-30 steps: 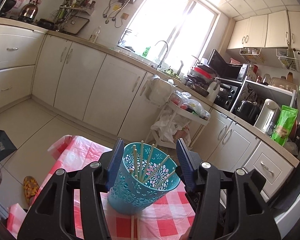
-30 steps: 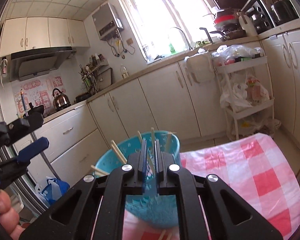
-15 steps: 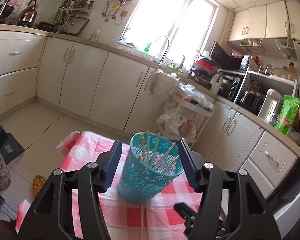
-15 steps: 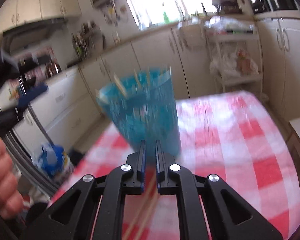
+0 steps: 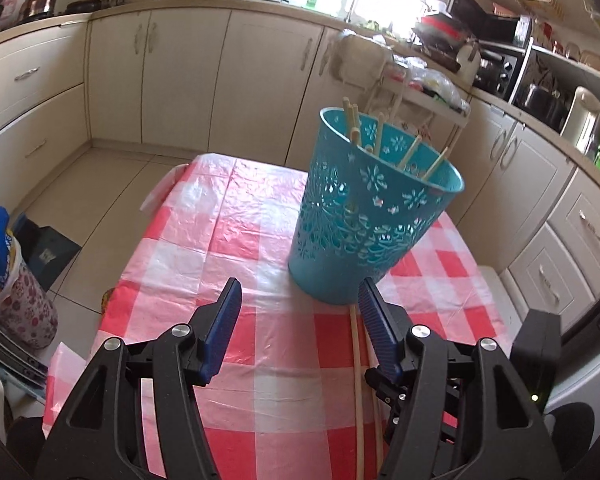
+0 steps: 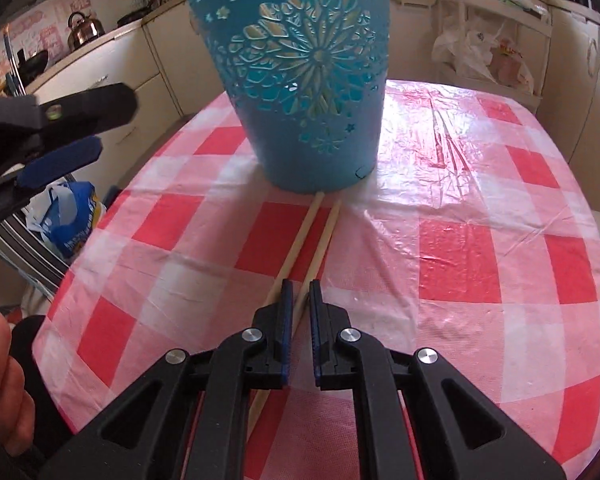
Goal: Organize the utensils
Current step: 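Grasp a stick with the left gripper while the right gripper grasps another stick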
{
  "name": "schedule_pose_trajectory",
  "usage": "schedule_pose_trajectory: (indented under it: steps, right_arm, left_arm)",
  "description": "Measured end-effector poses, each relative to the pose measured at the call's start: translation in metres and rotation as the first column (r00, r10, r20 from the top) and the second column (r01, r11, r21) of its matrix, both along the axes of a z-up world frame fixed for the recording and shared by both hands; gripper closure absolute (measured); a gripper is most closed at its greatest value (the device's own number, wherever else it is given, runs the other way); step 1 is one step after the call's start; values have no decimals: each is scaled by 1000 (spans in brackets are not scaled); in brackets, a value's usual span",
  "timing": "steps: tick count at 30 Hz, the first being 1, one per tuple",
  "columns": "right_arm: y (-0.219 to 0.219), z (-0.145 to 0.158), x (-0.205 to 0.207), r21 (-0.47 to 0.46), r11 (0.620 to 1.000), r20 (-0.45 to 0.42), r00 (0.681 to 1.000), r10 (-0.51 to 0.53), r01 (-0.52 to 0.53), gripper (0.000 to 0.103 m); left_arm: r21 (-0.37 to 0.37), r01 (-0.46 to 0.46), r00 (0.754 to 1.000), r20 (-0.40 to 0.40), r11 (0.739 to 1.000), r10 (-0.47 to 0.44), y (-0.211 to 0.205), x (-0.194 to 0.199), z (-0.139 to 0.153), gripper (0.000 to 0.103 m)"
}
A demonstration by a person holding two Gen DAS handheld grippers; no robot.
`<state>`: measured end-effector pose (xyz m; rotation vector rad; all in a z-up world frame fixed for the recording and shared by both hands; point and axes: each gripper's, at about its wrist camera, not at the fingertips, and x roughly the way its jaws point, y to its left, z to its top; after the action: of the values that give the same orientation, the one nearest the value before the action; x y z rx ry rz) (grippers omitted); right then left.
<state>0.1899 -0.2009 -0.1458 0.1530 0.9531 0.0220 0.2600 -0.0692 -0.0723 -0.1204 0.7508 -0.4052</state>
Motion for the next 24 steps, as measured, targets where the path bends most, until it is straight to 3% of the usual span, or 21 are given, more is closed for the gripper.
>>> schedule_pose_trajectory:
  steps: [6,13,16,17,20,21,24]
  right_arm:
    - [-19,5,-19,9,1000,-23,999,-23,23,96]
    - [-44,5,-42,50,996,-36,997,-69,70,96]
    - [-42,6,-40,44,997,-31,997,-69,70,96]
    - [-41,6,-40,43,997,-27,997,-68,69,96]
    - [-42,4,-37,46,996,-19,997,-72,73,96]
    - [-42,4,-36,45,996,-17,997,-73,74,96]
    - [-42,5,-33,28,998,-16,998,-64,64,96]
  left_arm:
    - [127,111,991,-92,986,-100,-34,16,-29,45]
    - [302,210,974,-143,930,-173,-82,23,-68,45]
    - [331,230,971,-148,915,-190,-92,22,-76,46]
    - [329,235,970,-143,915,-197,-92,21,-76,54]
    - [322,277,959,-142,905,-243,-95,17,-73,90]
    - [318,291,955,-145,902,-257,-95,15,-73,97]
    - [300,295,954,-148,907,-262,-89,10,-72,98]
